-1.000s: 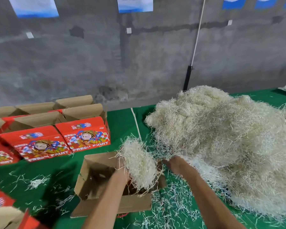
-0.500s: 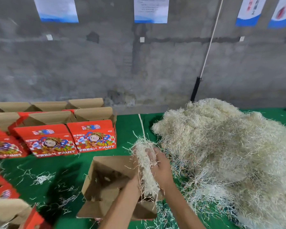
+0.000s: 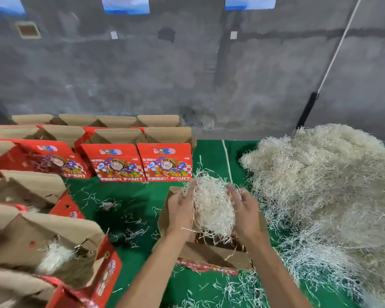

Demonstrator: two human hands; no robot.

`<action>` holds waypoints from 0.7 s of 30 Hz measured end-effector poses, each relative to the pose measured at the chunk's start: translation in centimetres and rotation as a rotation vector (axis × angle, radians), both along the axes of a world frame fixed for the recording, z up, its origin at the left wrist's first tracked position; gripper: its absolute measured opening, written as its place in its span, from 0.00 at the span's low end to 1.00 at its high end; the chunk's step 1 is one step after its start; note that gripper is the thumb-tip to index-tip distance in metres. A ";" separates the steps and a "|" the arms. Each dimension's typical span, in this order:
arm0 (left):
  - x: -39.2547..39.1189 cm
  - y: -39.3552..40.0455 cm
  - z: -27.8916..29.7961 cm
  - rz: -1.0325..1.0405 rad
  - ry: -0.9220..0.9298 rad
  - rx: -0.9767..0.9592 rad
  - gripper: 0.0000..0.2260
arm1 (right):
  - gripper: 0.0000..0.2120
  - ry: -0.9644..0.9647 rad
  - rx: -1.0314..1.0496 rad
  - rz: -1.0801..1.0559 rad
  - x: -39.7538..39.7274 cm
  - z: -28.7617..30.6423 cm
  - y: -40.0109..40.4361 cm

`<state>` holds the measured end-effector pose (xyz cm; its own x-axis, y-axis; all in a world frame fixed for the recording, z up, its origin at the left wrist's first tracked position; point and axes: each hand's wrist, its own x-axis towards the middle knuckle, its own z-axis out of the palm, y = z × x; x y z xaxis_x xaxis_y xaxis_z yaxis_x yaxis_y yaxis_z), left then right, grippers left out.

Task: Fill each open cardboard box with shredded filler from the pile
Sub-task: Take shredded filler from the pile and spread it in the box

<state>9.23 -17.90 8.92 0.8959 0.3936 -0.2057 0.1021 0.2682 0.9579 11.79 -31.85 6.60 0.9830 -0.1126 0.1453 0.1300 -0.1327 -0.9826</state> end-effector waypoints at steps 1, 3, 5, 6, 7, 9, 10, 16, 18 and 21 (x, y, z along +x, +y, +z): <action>0.3 1.0 -0.6 0.028 -0.054 -0.042 0.22 | 0.24 -0.027 0.073 -0.016 -0.3 0.4 0.4; 0.4 2.5 -1.3 0.116 -0.093 -0.133 0.20 | 0.24 -0.019 0.187 -0.071 -0.8 0.4 1.4; 0.8 3.1 -2.2 0.204 -0.072 -0.189 0.13 | 0.21 0.035 0.345 -0.156 -1.5 0.1 2.4; 0.4 3.1 -2.6 0.194 -0.013 -0.126 0.12 | 0.19 0.057 0.402 -0.159 -1.7 -0.1 3.0; 0.3 3.0 -3.3 0.139 0.032 -0.005 0.12 | 0.15 0.080 0.371 -0.132 -2.0 -0.3 3.8; -0.7 2.3 -4.1 0.074 0.126 0.111 0.14 | 0.18 0.143 0.187 -0.065 -2.3 -0.5 5.4; -1.4 1.9 -4.0 0.025 0.153 0.124 0.16 | 0.17 0.169 0.139 -0.059 -2.2 -0.7 5.9; 0.5 4.7 -1.4 0.020 -0.058 -0.014 0.21 | 0.32 0.078 0.266 -0.145 -1.6 -0.6 3.7; 1.4 5.0 -1.2 0.077 -0.076 -0.095 0.14 | 0.30 0.062 0.386 -0.221 -1.5 -0.4 4.5; 1.5 3.7 -1.9 -0.052 0.057 0.041 0.19 | 0.22 -0.035 0.355 -0.270 -2.2 -0.6 7.2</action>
